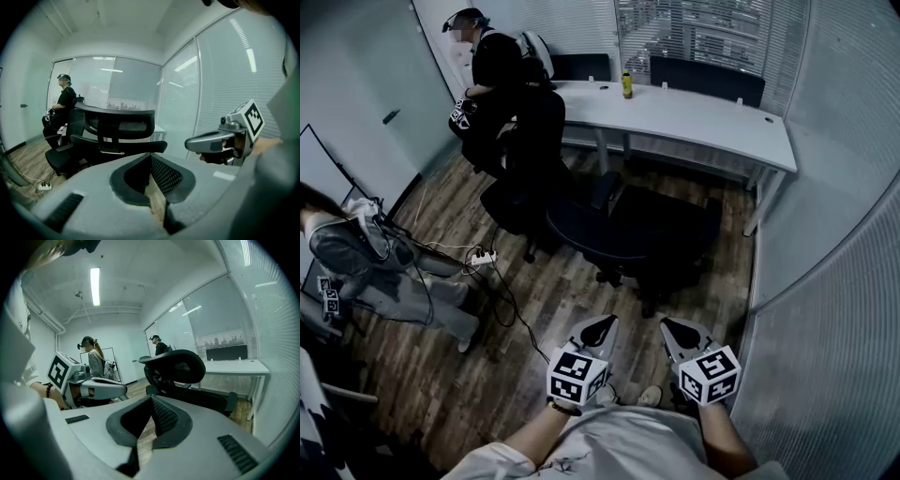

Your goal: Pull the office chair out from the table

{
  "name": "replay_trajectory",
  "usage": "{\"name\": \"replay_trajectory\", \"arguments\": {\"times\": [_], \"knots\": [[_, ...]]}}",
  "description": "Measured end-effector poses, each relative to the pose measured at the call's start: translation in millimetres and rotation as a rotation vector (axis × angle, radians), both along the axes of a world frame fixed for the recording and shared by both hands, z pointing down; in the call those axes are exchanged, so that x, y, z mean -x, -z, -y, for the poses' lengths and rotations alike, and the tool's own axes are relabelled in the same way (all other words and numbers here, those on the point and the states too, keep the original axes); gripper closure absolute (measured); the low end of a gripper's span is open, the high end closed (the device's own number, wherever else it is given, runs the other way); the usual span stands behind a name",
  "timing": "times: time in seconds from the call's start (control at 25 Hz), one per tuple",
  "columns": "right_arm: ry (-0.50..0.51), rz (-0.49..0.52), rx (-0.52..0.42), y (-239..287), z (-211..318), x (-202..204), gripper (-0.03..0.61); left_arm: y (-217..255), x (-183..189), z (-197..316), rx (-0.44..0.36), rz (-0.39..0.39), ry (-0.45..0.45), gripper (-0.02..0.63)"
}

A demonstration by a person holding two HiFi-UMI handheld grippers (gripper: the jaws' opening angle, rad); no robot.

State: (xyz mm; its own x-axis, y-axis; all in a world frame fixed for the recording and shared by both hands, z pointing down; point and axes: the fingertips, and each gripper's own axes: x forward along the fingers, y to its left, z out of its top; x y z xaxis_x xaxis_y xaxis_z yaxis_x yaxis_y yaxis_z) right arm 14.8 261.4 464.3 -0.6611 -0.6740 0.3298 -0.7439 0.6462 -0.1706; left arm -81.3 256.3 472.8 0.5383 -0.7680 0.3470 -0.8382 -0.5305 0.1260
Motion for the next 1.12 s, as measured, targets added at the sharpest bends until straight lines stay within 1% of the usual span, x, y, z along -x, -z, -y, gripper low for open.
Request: {"name": "replay_trajectory", "arguments": {"times": [0.16, 0.44, 1.12], "knots": [[-0.004, -0.009, 0.003, 1.8, 0.1, 6.3, 0.571, 0.8, 5.6, -1.4, 0.009, -0.011, -0.002, 0.603], [0.009, -0.011, 0.000, 6.0, -0.4, 23.7, 0.571, 5.4, 15.0, -2.7, -0.001, -0.020, -0.001, 0.603], [0.025, -0.017, 0.005, 2.3, -4.9, 41.0, 0.571, 3.2, 25.3, -7.9, 0.004, -0.022, 0.004, 0.603]]}}
